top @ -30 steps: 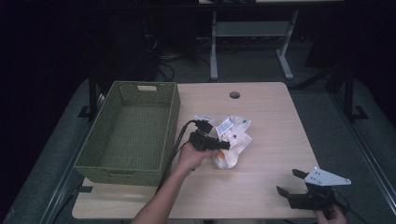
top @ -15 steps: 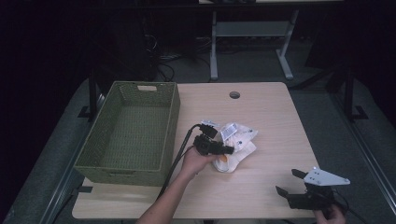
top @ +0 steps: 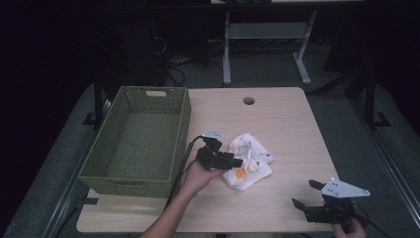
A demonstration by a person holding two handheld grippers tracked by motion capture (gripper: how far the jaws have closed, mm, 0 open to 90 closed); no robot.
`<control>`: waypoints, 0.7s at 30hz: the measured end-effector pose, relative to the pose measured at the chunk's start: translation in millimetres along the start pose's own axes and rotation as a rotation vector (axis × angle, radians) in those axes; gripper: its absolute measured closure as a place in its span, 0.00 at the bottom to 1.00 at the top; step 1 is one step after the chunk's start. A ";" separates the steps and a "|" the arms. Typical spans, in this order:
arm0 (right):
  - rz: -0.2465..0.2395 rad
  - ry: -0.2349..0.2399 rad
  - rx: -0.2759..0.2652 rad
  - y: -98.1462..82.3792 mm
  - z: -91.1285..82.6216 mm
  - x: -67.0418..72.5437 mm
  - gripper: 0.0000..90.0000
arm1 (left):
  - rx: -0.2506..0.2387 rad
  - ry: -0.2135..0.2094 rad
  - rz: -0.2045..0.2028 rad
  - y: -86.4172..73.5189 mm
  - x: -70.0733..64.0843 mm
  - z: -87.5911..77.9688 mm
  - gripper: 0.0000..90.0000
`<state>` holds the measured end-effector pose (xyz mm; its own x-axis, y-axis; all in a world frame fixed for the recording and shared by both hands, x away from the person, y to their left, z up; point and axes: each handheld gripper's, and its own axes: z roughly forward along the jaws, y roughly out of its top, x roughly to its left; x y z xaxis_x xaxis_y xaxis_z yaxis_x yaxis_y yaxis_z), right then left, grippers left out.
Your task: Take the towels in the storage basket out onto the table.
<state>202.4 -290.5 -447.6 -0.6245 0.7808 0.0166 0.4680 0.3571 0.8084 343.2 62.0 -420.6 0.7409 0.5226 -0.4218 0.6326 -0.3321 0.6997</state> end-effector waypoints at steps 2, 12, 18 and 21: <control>-0.003 -0.002 0.005 0.0 0.3 0.0 0.15 | -0.003 0.003 0.014 -3.7 -1.7 -4.5 0.51; -0.005 -0.001 0.007 0.5 0.8 1.5 0.15 | -0.022 0.011 0.057 -18.4 -15.5 -21.0 0.42; -0.007 -0.005 0.010 0.3 1.0 0.7 0.15 | -0.024 0.020 0.078 -29.6 -22.3 -29.5 0.39; -0.006 -0.006 0.010 0.1 0.9 0.6 0.15 | -0.014 0.029 0.097 -35.3 -25.6 -32.4 0.38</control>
<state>202.5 -289.6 -448.0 -0.6239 0.7815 0.0084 0.4702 0.3668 0.8028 294.6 85.8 -415.9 0.7913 0.5114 -0.3351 0.5550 -0.3708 0.7446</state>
